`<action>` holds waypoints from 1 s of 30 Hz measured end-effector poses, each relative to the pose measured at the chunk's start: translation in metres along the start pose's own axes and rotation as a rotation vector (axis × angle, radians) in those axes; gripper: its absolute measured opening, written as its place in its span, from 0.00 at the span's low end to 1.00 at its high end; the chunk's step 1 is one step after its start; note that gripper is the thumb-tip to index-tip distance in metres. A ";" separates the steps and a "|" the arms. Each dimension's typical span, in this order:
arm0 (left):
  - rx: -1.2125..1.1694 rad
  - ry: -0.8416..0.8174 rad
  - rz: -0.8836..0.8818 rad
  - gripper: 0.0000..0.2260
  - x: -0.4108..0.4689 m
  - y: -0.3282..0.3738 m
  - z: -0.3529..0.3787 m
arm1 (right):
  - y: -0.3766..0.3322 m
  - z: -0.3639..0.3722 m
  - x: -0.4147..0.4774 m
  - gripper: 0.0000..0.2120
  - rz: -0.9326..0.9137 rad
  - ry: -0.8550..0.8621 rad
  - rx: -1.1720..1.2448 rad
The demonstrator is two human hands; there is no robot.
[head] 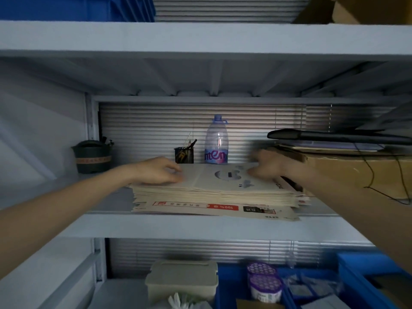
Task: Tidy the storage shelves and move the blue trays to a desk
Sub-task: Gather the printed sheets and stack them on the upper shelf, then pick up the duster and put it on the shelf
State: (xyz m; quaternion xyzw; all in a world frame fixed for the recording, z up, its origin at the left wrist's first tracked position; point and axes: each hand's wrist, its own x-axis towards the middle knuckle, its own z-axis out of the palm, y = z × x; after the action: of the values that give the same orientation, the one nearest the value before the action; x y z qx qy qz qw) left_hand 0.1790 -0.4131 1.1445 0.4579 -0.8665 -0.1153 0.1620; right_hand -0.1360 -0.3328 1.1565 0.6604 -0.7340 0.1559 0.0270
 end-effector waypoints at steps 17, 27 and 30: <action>0.136 0.264 0.281 0.26 -0.059 0.003 0.046 | -0.025 0.033 -0.072 0.27 -0.373 -0.014 0.004; -0.291 0.657 0.454 0.08 -0.248 -0.062 0.198 | -0.153 0.202 -0.252 0.09 -0.437 0.376 0.443; -0.493 0.371 0.097 0.09 -0.326 -0.126 0.326 | -0.160 0.344 -0.308 0.10 -0.195 -0.229 0.416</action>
State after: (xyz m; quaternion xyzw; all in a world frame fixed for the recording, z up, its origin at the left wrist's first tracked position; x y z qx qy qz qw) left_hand 0.3203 -0.1958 0.7431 0.3762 -0.7890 -0.2285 0.4287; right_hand 0.1163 -0.1406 0.7854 0.7326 -0.6174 0.2244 -0.1780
